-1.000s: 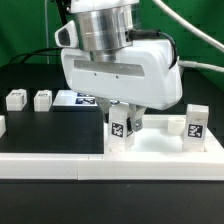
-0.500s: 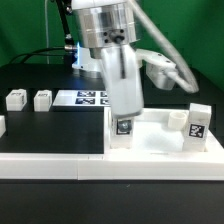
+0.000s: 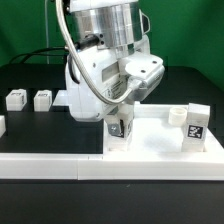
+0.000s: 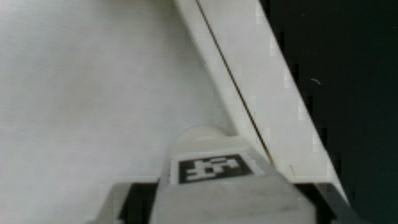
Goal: Assemble square table
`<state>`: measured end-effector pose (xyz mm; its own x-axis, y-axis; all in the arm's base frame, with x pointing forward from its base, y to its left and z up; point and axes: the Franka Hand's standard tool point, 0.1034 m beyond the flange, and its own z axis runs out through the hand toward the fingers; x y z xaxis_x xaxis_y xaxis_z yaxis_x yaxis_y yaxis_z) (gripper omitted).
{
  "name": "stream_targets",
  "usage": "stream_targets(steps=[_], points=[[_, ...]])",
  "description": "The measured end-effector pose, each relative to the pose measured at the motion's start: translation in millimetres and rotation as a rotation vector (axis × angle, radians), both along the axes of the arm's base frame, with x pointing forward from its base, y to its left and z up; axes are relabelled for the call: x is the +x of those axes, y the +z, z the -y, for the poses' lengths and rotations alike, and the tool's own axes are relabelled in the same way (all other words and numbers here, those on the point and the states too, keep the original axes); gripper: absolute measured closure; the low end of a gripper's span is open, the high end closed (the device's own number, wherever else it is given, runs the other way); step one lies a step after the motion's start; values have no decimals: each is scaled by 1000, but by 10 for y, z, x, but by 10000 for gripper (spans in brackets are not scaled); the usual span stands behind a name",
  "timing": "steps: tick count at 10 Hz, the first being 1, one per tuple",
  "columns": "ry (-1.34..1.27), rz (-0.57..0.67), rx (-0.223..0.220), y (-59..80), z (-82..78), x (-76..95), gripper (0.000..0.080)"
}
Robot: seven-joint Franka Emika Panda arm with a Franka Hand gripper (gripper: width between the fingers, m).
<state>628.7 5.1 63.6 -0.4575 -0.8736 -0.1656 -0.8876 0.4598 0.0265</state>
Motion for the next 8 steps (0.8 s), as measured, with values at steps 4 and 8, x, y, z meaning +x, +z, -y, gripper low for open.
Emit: stream_targets(steps=[4, 8], points=[[372, 3, -10, -18, -44, -69, 172], [840, 79, -19, -22, -51, -75, 151]])
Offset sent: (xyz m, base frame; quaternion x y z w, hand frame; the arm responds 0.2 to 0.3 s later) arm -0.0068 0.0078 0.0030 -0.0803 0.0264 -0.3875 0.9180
